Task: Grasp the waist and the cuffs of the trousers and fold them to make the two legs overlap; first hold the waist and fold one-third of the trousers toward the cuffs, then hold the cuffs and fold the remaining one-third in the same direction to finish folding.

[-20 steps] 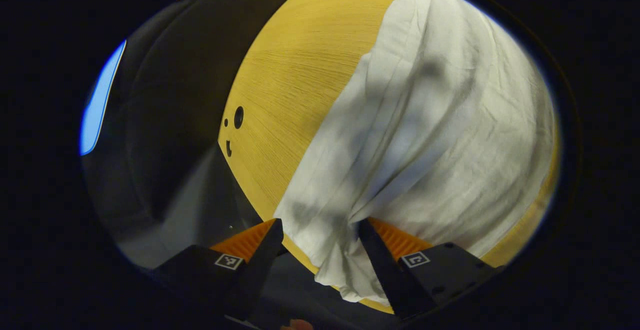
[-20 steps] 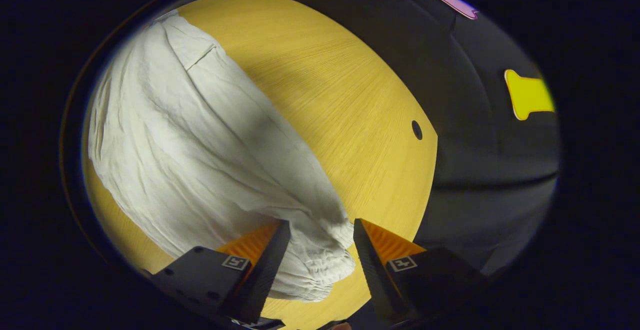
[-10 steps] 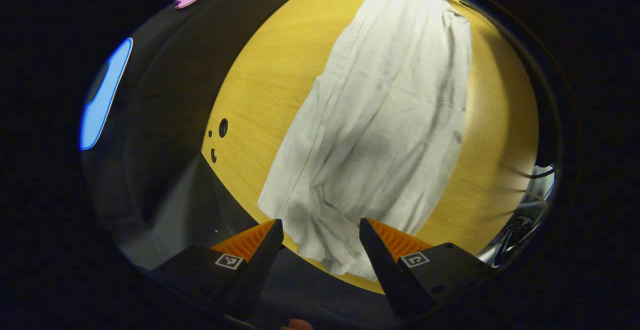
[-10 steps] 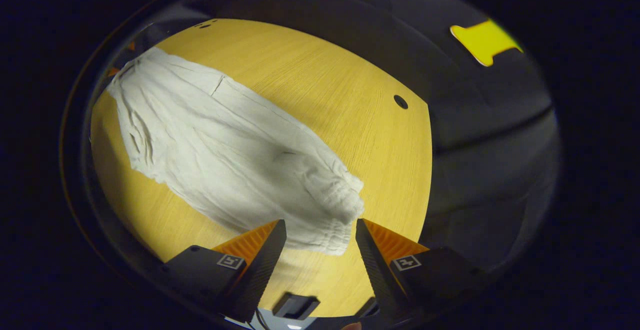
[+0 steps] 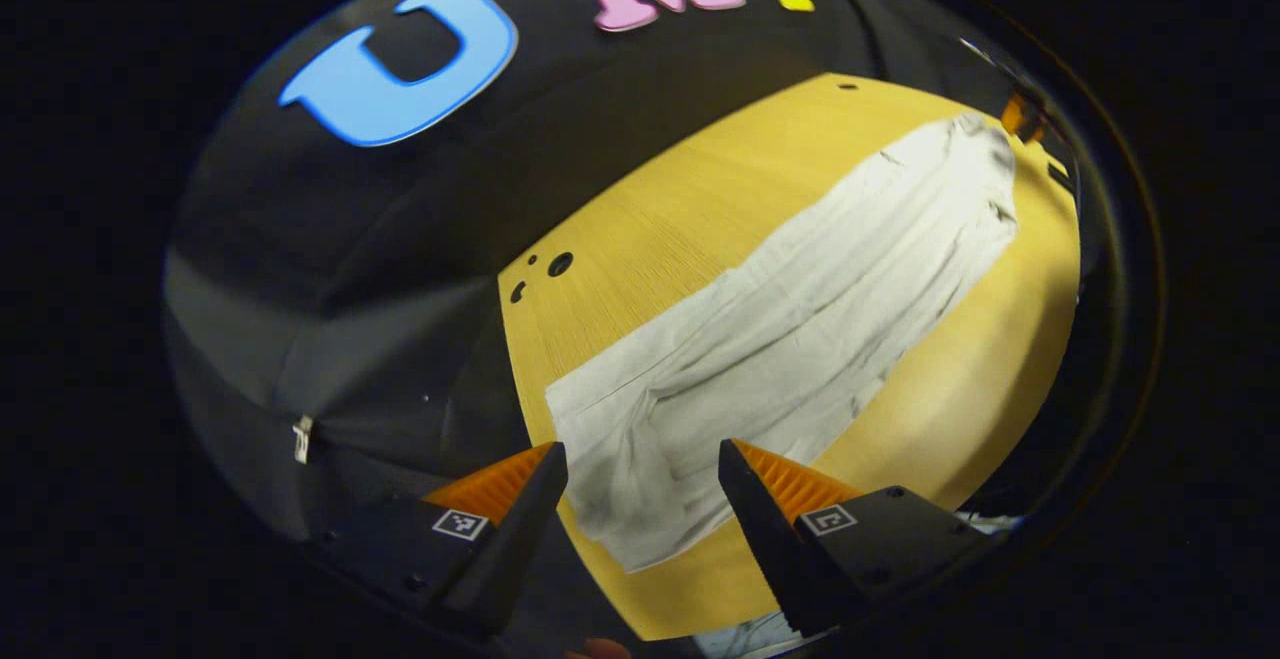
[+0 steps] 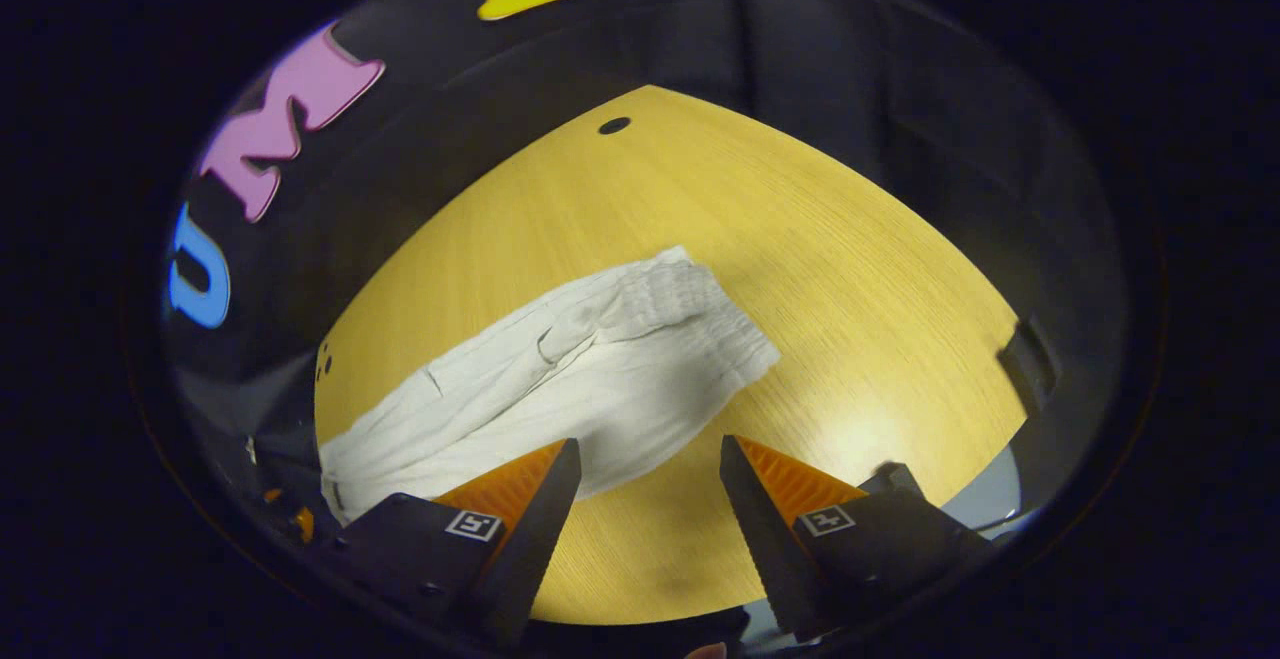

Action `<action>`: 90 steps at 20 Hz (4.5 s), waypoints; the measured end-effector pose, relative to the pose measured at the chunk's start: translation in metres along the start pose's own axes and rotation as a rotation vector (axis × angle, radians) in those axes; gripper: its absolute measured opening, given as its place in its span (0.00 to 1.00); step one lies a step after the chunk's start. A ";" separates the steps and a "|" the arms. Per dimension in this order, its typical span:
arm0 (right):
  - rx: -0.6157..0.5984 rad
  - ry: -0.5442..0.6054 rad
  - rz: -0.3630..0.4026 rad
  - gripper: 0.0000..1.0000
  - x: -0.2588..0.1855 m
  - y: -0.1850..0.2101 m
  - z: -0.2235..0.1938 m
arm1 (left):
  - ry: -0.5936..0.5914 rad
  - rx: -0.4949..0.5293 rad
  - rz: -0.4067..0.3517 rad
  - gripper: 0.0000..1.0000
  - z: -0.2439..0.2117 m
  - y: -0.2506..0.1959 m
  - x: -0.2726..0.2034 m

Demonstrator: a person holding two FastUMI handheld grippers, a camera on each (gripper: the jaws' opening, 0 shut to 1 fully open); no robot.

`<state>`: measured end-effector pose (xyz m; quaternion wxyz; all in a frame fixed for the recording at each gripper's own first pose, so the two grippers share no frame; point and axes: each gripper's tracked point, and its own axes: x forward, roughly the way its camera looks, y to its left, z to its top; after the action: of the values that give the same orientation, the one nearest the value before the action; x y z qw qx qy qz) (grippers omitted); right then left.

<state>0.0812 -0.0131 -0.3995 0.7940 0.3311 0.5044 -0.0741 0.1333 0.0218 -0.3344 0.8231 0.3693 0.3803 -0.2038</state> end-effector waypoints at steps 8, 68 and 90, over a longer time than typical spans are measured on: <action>0.241 -0.048 -0.031 0.92 0.043 -0.016 0.008 | -0.164 -0.596 0.122 0.97 0.025 0.012 -0.030; -0.138 -0.422 0.212 0.05 -0.090 0.122 0.056 | 0.095 -1.617 -0.135 0.06 -0.056 -0.080 0.093; -0.614 0.202 0.391 0.10 0.016 0.319 -0.231 | 0.079 -1.608 -0.261 0.06 -0.051 -0.079 0.097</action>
<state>0.0594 0.3749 -0.3322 0.8017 0.1733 0.5061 0.2665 0.1213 0.0044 -0.4676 0.7921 -0.3748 0.4791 0.0503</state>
